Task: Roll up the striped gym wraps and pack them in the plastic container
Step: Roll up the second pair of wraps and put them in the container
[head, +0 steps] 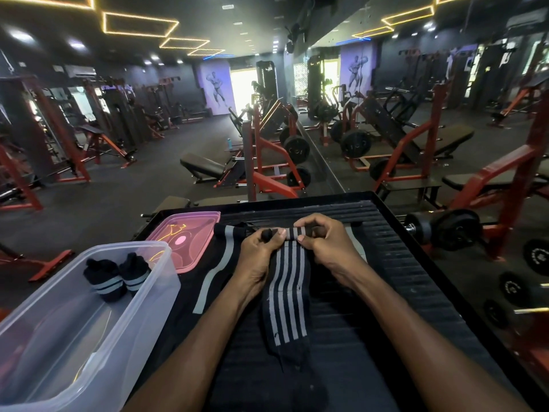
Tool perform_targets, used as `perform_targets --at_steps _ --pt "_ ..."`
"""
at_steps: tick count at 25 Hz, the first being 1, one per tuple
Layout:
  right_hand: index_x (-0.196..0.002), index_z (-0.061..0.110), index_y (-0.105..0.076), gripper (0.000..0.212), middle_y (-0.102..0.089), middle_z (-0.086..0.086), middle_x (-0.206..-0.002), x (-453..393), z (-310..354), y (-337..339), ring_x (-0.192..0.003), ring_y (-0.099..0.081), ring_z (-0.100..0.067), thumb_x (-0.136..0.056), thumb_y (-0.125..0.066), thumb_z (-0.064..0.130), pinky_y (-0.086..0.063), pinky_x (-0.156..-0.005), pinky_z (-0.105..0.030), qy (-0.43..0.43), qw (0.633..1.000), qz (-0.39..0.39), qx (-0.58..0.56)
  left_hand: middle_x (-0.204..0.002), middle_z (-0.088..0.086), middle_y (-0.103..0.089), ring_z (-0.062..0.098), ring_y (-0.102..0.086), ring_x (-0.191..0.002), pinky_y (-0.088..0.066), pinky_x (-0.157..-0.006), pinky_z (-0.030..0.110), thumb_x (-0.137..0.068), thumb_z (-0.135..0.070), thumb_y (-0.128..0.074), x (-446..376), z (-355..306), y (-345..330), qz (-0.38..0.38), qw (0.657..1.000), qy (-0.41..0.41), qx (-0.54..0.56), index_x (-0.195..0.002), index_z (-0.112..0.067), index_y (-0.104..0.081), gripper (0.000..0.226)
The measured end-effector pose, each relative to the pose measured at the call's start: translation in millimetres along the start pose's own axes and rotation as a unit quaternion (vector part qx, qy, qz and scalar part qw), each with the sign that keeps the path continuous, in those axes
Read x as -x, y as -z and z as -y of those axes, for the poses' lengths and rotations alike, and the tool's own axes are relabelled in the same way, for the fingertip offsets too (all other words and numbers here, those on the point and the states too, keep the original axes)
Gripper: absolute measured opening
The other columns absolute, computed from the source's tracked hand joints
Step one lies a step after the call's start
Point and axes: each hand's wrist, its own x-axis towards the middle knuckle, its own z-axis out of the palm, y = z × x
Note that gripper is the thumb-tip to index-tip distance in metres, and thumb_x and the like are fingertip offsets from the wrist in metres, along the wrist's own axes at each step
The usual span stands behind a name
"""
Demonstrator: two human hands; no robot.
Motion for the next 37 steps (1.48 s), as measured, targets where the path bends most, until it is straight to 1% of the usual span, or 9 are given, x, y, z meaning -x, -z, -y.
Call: perform_targets --at_steps 3,7,11,14,20,29,32,34,37 --pt "-0.099 0.015 -0.072 0.013 -0.073 -0.004 -0.091 -1 0 0 -0.084 -0.071 -0.020 -0.088 -0.072 0.008 -0.060 -0.081 -0.045 -0.039 0.999 0.013 -0.015 -0.100 0.018 -0.074 0.030 -0.071 -0.094 -0.058 -0.088 0.040 -0.087 -0.007 -0.071 0 0 2 -0.007 0.998 -0.036 -0.058 -0.097 -0.008 -0.071 0.010" --pt "-0.095 0.015 -0.073 0.010 -0.074 -0.004 -0.094 -2 -1 1 -0.095 -0.071 -0.023 -0.088 -0.073 0.009 -0.058 -0.089 -0.041 0.024 0.999 -0.003 0.049 -0.110 0.021 -0.071 0.030 -0.069 -0.101 -0.056 -0.093 0.041 -0.087 -0.004 -0.071 1 0 1 0.004 0.996 -0.055 -0.075 -0.104 -0.006 -0.070 0.018" --pt "-0.094 0.012 -0.070 0.016 -0.073 -0.006 -0.094 -2 -1 2 -0.094 -0.070 -0.023 -0.083 -0.074 0.001 -0.057 -0.091 -0.046 0.050 0.997 -0.009 0.065 -0.102 0.017 -0.072 0.024 -0.071 -0.088 -0.059 -0.078 0.033 -0.087 -0.012 -0.071 1 -2 0 0.004 1.000 -0.005 -0.005 -0.113 -0.001 -0.066 0.029" --pt "-0.093 0.012 -0.070 0.018 -0.073 -0.004 -0.093 -1 -1 1 -0.093 -0.070 -0.019 -0.081 -0.075 -0.001 -0.057 -0.091 -0.045 0.063 0.995 -0.017 0.070 -0.095 0.018 -0.074 0.026 -0.072 -0.084 -0.057 -0.076 0.035 -0.086 -0.024 -0.074 1 -1 0 -0.008 1.000 0.017 -0.002 -0.112 0.004 -0.067 0.039" --pt "-0.094 0.012 -0.072 0.021 -0.074 -0.001 -0.094 -1 0 -1 -0.094 -0.071 -0.015 -0.081 -0.075 -0.003 -0.057 -0.093 -0.042 0.068 0.995 -0.031 0.061 -0.099 0.023 -0.074 0.033 -0.071 -0.091 -0.056 -0.090 0.045 -0.085 -0.029 -0.076 0 0 2 -0.010 0.999 0.000 -0.040 -0.101 -0.002 -0.072 0.032" --pt "-0.098 0.016 -0.073 0.020 -0.074 0.004 -0.095 0 2 -5 -0.093 -0.069 -0.010 -0.085 -0.073 0.001 -0.056 -0.088 -0.029 0.105 0.990 -0.018 0.089 -0.096 0.017 -0.076 0.029 -0.074 -0.090 -0.059 -0.085 0.041 -0.087 -0.025 -0.075 7 -7 -3 -0.041 0.998 -0.006 -0.046 -0.102 -0.004 -0.071 0.026" --pt "-0.091 0.027 -0.074 0.029 -0.075 0.006 -0.097 -4 9 -4 -0.095 -0.070 -0.011 -0.082 -0.075 -0.001 -0.055 -0.089 -0.030 0.115 0.989 0.000 0.098 -0.095 0.014 -0.076 0.031 -0.074 -0.093 -0.060 -0.086 0.043 -0.087 -0.021 -0.075 8 -14 -2 -0.058 0.996 -0.018 -0.060 -0.097 -0.008 -0.072 0.017" --pt "-0.090 0.029 -0.074 0.032 -0.075 0.006 -0.097 -6 15 -6 -0.094 -0.070 -0.011 -0.081 -0.075 -0.002 -0.056 -0.086 -0.029 0.107 0.989 0.015 0.104 -0.095 0.015 -0.076 0.034 -0.072 -0.095 -0.059 -0.088 0.045 -0.087 -0.017 -0.074 6 -16 4 -0.057 0.995 -0.038 -0.077 -0.092 -0.011 -0.073 0.008" --pt "-0.093 0.019 -0.077 0.021 -0.076 -0.002 -0.093 -8 16 -15 -0.089 -0.072 -0.021 -0.083 -0.075 0.001 -0.058 -0.076 -0.035 0.046 0.995 0.046 0.077 -0.091 0.008 -0.074 0.031 -0.071 -0.093 -0.057 -0.087 0.044 -0.088 -0.011 -0.072 6 -12 16 -0.070 0.990 -0.065 -0.101 -0.085 -0.016 -0.072 0.005"
